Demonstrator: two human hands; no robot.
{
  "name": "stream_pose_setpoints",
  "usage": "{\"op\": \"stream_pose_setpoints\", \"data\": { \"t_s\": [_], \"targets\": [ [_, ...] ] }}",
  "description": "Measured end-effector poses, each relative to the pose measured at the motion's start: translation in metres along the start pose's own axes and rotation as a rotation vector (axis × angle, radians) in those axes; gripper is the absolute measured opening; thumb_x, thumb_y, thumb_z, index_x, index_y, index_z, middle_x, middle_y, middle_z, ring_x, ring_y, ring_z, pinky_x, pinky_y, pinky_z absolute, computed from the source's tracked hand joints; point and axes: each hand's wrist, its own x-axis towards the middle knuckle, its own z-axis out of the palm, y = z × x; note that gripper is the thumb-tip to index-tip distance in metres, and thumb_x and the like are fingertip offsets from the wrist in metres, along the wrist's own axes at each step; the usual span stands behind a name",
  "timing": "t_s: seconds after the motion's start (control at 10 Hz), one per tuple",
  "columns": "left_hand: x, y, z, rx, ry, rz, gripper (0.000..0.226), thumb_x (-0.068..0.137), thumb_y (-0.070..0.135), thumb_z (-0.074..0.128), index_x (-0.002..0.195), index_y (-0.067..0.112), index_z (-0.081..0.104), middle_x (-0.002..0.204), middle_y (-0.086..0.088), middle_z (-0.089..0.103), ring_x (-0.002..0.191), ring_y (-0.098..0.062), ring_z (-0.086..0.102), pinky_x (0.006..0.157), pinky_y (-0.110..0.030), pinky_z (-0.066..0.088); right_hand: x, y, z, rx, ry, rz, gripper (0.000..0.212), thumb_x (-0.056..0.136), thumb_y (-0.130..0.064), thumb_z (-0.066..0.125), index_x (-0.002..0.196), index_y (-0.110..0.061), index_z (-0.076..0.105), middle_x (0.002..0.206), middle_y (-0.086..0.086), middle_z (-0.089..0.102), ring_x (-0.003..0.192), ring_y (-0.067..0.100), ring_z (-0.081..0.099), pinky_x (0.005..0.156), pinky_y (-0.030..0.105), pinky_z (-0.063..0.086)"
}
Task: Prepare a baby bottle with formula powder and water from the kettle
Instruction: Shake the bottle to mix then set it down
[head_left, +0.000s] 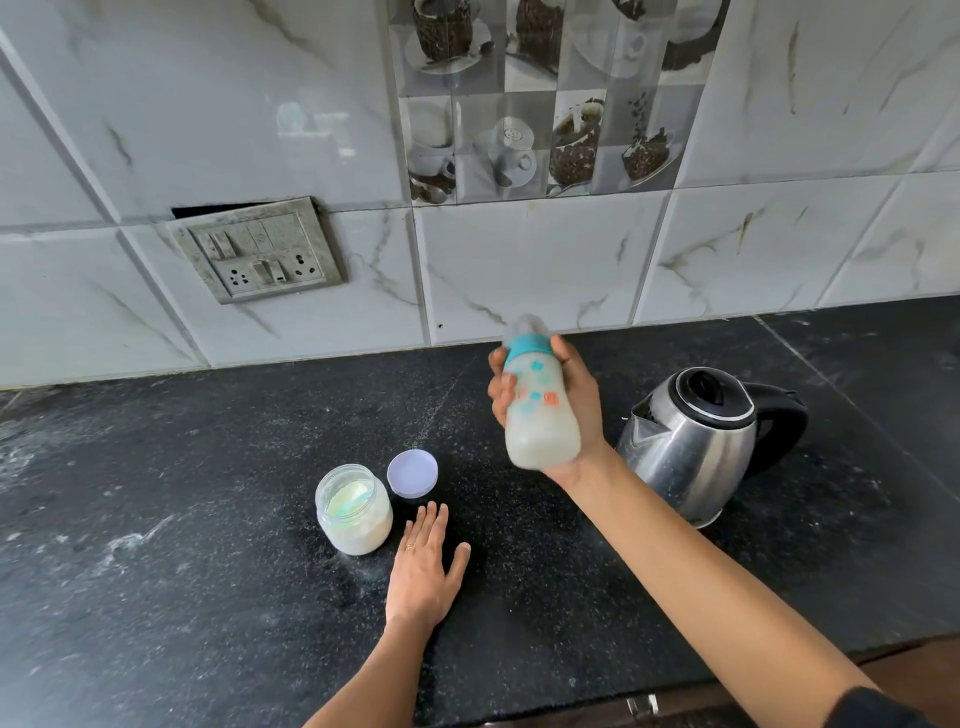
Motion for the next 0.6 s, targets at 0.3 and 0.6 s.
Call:
{"op": "stream_pose_setpoints", "data": {
  "t_s": [0.3,0.6],
  "targets": [
    [0.001,0.000,0.001,0.005,0.004,0.005,0.065,0.097,0.049,0.034,0.150,0.017,0.014,0.158,0.002,0.010,0.137,0.001,-0.009,0.113,-0.020,-0.011,-0.003,-0.007,0.006,-0.125,-0.009,-0.022,0.049,0.065,-0.029,0.079,0.099,-0.002,0.058,0.092,0.010,0.061,0.062,0.020,0.061,0.053,0.030,0.055],
    [0.002,-0.002,0.002,0.012,-0.001,0.005,0.065,0.097,0.049,0.034,0.150,0.017,0.013,0.158,0.002,0.009,0.137,0.001,-0.010,0.111,-0.018,-0.014,-0.003,-0.005,0.008,-0.230,-0.095,0.020,0.049,0.074,-0.031,0.072,0.117,-0.015,0.057,0.093,0.011,0.062,0.063,0.021,0.060,0.054,0.030,0.054]
  ]
}}
